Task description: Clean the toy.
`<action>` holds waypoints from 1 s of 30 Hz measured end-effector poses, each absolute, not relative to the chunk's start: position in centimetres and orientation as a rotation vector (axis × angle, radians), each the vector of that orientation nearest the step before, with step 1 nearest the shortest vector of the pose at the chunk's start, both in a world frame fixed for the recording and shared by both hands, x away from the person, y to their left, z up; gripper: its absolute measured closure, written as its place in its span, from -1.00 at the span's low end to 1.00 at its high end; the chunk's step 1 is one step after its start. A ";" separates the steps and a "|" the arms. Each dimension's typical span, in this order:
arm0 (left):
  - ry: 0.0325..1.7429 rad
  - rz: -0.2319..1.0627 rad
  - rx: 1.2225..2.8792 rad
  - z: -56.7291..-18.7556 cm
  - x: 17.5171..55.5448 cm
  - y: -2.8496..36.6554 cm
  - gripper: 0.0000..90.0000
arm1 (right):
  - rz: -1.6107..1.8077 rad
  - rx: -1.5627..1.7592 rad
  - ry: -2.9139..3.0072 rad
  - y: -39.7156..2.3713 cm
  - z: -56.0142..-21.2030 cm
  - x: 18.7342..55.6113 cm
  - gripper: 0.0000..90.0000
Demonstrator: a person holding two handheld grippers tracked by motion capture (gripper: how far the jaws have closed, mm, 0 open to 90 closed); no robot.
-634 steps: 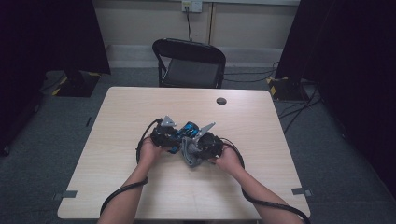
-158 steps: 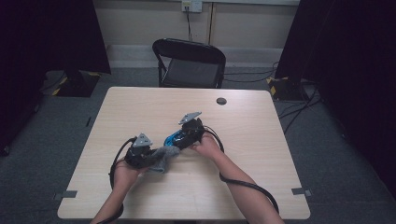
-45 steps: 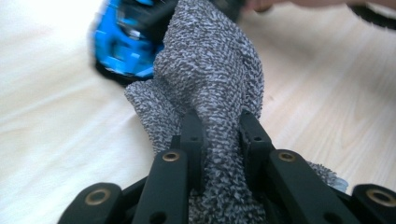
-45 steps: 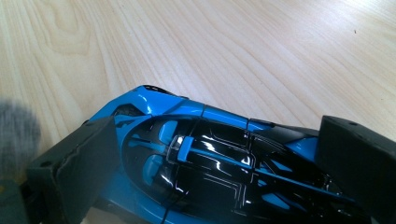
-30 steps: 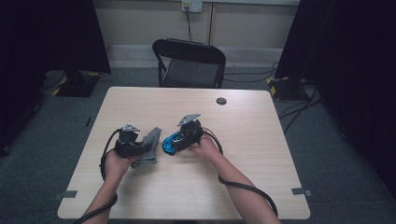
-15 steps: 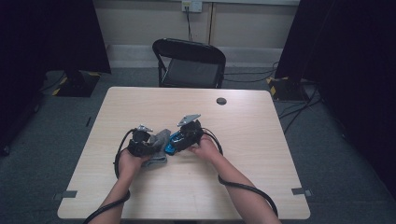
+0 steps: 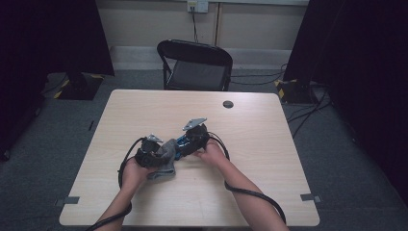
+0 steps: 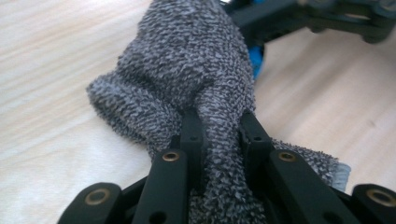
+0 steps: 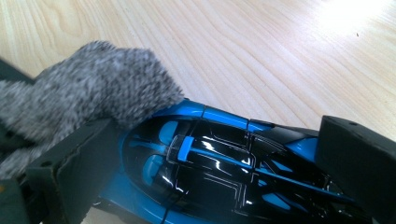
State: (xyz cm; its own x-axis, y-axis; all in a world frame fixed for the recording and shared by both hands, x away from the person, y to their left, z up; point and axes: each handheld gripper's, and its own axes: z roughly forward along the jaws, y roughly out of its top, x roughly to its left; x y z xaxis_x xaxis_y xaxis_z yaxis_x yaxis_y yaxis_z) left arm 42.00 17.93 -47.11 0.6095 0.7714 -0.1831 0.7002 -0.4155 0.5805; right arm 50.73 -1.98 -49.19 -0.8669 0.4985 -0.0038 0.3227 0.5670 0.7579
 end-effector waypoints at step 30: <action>1.030 0.040 2.232 -47.1 39.1 15.7 0.68 | 1.195 0.681 2.581 -1.8 -49.3 50.5 -1.00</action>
State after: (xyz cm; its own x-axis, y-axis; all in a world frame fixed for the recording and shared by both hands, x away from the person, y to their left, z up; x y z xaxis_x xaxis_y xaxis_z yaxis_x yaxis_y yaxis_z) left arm 39.14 15.72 -47.10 0.6878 0.6858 -0.2380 0.6652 -0.4643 0.5848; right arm 50.49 -1.77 -49.26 -0.8695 0.4939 -0.0020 0.3179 0.5629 0.7629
